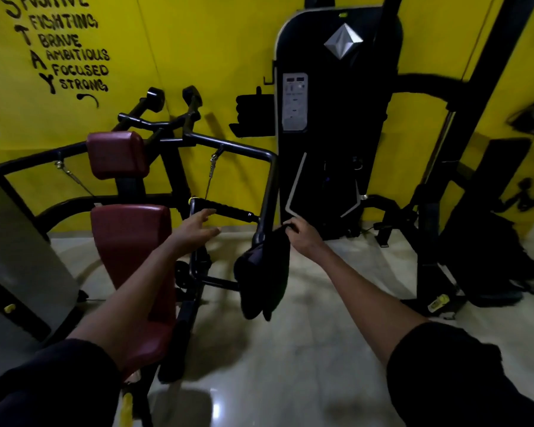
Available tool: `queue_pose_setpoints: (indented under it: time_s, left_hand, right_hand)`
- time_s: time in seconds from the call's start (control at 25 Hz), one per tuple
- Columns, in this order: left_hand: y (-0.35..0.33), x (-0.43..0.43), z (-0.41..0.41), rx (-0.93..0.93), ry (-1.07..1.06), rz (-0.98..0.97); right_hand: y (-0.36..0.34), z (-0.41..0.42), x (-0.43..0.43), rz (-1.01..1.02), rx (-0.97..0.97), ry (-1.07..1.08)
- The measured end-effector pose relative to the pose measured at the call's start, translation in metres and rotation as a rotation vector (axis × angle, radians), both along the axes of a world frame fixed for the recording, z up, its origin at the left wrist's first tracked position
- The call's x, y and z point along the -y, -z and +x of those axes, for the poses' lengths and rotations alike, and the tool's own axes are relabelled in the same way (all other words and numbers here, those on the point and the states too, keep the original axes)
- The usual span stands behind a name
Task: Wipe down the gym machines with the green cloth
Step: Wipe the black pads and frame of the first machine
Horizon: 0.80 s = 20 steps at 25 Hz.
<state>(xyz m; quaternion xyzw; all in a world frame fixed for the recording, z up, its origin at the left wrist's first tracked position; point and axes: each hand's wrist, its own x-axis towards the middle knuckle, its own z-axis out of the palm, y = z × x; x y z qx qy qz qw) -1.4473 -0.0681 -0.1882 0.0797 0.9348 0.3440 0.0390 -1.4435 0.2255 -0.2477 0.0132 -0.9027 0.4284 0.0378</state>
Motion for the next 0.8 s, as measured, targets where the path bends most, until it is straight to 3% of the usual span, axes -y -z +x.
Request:
queue_pose_setpoints:
  time_s: [0.16, 0.56, 0.8]
  left_hand:
    - [-0.006, -0.066, -0.024, -0.032, 0.077, 0.037]
    - [-0.013, -0.295, -0.062, -0.020, 0.292, 0.146]
    - [-0.003, -0.431, -0.083, 0.132, 0.448, 0.231]
  right_hand:
    - [-0.025, -0.003, -0.069, -0.264, -0.040, 0.143]
    - [-0.090, 0.012, -0.264, -0.200, -0.184, 0.268]
    - [-0.131, 0.025, -0.386, -0.179, -0.252, 0.456]
